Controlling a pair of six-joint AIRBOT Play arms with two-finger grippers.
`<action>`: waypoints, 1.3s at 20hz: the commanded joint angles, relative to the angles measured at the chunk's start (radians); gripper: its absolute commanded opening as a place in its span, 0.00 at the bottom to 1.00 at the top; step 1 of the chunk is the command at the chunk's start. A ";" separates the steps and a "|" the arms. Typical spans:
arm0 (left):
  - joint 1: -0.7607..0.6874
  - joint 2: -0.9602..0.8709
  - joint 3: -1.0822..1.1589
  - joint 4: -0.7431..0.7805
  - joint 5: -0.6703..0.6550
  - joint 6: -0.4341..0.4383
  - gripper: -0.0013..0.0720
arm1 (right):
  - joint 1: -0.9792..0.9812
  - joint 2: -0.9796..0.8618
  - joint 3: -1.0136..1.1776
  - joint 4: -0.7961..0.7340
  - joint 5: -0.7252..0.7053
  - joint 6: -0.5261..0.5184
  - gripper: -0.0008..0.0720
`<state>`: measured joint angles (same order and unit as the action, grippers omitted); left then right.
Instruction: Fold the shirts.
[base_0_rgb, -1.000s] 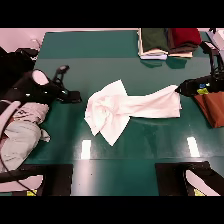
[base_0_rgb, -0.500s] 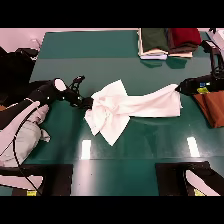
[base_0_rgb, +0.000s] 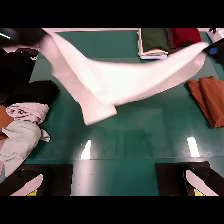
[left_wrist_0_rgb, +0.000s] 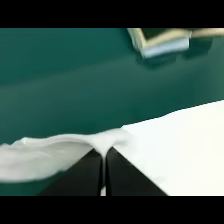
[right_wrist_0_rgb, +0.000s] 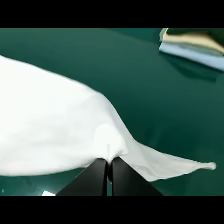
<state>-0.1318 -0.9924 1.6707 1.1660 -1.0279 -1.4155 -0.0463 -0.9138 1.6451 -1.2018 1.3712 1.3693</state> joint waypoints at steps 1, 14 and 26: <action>0.012 0.176 0.191 0.068 0.002 0.002 0.05 | -0.001 0.050 0.140 -0.007 0.031 0.011 0.03; 0.012 -0.141 0.247 0.144 -0.154 0.002 0.05 | -0.001 -0.140 0.209 -0.161 0.340 0.141 0.03; 0.094 -0.644 0.138 0.127 -0.268 -0.069 0.72 | -0.098 -0.643 -0.027 -0.136 0.151 0.101 0.55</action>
<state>-0.0811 -1.6066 1.7882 1.3018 -1.2327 -1.4685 -0.1127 -1.4666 1.5707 -1.3537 1.5269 1.4925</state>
